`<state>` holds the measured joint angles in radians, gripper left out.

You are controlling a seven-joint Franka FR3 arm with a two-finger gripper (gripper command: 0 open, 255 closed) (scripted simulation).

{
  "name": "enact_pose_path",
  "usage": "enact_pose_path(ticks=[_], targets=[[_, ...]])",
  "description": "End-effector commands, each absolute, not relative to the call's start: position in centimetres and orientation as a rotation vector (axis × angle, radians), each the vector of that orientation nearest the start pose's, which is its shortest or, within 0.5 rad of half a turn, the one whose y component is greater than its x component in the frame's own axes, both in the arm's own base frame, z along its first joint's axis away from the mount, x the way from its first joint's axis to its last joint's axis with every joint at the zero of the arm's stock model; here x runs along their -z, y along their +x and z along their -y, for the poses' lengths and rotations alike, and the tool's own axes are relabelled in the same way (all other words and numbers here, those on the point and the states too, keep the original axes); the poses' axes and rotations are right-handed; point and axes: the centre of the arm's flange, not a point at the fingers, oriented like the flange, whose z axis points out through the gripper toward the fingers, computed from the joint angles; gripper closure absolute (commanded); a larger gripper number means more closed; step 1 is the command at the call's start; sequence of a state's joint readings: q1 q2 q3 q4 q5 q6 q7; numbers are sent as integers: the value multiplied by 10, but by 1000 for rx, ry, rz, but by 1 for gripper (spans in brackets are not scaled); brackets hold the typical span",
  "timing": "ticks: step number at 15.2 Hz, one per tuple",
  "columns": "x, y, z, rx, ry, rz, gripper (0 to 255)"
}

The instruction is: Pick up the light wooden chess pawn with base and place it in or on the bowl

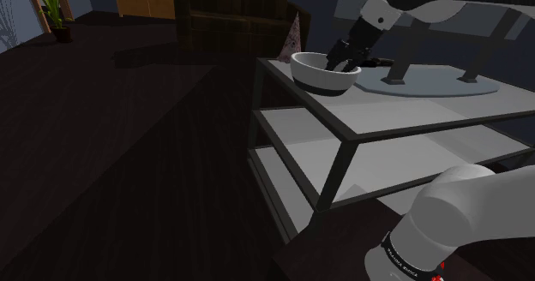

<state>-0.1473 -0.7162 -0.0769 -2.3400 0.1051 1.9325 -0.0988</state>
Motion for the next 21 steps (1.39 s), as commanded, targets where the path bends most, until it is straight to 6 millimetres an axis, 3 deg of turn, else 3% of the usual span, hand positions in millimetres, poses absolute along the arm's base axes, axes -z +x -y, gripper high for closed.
enact_pose_path(ticks=[1, 7, 14, 15, 21], targets=[[-605, 341, 78, 580, -2974, -263, 0], [-578, 353, 76, 580, -2974, -263, 0], [-578, 353, 76, 580, -2974, -263, 0], [-576, 354, 76, 580, -2974, -263, 255], [-577, 352, 80, 579, -2974, -263, 255]])
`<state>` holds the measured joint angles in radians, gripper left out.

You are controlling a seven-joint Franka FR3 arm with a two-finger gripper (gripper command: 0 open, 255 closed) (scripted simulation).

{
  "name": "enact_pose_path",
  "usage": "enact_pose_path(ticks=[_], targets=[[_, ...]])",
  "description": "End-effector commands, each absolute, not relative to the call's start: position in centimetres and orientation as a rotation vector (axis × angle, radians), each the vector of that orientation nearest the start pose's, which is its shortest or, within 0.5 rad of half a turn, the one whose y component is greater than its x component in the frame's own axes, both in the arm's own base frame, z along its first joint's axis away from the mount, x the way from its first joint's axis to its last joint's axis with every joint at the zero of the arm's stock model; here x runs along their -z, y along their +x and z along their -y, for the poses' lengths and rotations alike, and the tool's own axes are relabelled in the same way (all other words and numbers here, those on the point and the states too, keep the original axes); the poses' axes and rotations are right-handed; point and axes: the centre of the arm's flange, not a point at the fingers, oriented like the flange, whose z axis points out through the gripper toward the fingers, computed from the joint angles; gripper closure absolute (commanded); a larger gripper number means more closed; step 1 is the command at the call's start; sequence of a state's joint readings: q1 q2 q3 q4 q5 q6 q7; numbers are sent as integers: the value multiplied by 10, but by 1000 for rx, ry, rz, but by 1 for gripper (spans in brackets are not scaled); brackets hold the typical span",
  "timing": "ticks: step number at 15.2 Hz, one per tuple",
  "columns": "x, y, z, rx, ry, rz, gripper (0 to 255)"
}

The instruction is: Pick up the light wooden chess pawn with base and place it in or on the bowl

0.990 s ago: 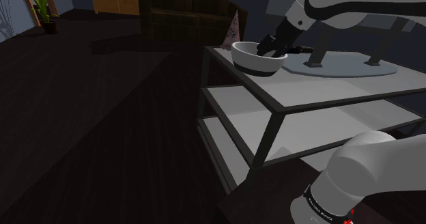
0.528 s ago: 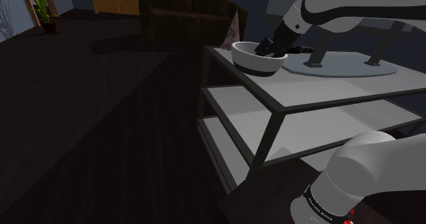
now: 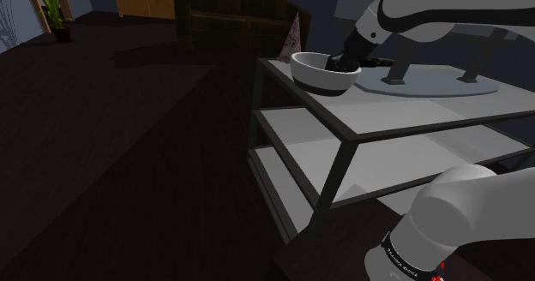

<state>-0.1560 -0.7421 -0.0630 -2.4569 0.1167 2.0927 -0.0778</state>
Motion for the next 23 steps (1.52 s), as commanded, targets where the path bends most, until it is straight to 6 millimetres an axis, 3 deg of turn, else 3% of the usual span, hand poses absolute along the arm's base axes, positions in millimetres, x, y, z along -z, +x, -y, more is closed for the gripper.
enact_pose_path(ticks=[1, 3, 23], targets=[[-577, 352, 80, 579, -2974, -264, 255], [-578, 353, 76, 580, -2974, -263, 255], [-683, 353, 76, 580, -2974, -263, 255]])
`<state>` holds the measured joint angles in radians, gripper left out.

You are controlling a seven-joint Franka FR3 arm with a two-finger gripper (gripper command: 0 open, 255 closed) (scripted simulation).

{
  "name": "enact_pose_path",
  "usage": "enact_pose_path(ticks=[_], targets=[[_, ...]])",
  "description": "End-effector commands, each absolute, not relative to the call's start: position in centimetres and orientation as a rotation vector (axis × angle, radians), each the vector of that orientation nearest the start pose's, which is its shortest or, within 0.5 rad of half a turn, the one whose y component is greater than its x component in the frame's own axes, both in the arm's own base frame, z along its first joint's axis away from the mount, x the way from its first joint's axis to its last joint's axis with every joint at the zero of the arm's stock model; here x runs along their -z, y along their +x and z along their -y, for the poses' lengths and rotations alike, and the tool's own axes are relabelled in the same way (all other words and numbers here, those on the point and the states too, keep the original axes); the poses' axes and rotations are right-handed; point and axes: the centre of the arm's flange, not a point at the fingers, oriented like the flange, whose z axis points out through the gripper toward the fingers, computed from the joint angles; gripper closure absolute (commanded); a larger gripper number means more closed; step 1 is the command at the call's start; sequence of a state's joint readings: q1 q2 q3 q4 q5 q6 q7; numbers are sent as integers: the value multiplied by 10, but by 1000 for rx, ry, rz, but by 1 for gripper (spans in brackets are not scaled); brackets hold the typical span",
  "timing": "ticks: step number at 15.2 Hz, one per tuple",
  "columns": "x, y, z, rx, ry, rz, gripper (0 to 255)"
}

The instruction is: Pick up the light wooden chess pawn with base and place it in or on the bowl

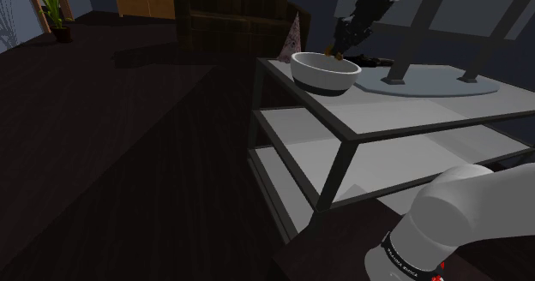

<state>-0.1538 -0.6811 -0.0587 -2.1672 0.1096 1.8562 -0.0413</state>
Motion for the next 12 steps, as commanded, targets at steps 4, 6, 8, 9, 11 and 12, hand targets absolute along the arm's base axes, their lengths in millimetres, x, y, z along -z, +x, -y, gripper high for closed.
enact_pose_path(ticks=[4, 6, 8, 9, 11, 12], targets=[[-704, 353, 76, 580, -2974, -263, 255], [-715, 353, 76, 580, -2974, -263, 255], [-724, 353, 76, 580, -2974, -263, 255], [-726, 365, 81, 580, -2974, -263, 255], [-730, 387, 90, 580, -2974, -263, 255], [-725, 387, 90, 580, -2974, -263, 255]])
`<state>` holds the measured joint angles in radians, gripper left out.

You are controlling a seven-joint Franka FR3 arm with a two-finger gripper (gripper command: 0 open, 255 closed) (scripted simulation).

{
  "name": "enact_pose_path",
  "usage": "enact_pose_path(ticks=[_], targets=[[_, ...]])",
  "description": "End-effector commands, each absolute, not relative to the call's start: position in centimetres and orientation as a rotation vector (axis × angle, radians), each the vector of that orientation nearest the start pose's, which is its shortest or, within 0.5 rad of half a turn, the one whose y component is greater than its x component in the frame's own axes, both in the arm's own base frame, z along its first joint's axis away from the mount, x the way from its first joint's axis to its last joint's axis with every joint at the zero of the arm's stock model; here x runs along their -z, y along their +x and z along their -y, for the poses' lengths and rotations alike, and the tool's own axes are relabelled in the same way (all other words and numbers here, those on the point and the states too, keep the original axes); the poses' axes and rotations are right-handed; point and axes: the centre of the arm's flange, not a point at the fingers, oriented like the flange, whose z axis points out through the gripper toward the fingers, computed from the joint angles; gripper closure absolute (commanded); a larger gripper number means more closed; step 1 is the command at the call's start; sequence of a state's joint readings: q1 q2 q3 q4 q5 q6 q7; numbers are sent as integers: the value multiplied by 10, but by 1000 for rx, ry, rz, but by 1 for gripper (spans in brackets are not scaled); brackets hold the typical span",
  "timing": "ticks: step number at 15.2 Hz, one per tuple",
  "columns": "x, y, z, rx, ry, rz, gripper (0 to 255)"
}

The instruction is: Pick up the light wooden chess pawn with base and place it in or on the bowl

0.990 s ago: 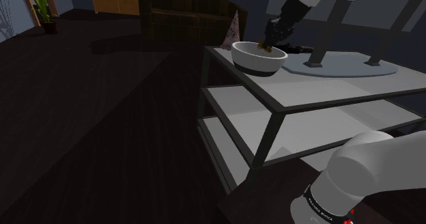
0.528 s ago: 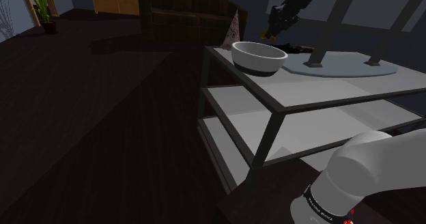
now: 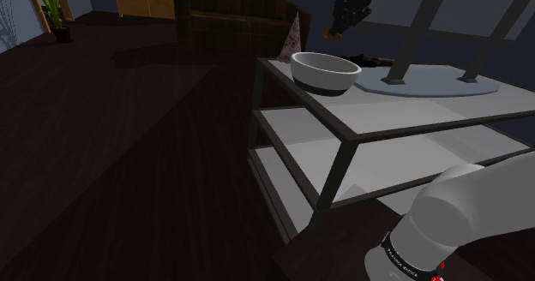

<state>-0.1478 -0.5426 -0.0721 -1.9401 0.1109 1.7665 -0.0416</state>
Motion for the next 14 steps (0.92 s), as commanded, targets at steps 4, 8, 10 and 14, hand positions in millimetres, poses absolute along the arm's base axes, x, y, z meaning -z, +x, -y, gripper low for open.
enact_pose_path(ticks=[4, 8, 10, 14], targets=[[-703, 387, 90, 580, -2974, -263, 255], [-682, 387, 90, 580, -2974, -263, 255], [-672, 387, 90, 580, -2974, -263, 255], [-654, 387, 90, 580, -2974, -263, 255]])
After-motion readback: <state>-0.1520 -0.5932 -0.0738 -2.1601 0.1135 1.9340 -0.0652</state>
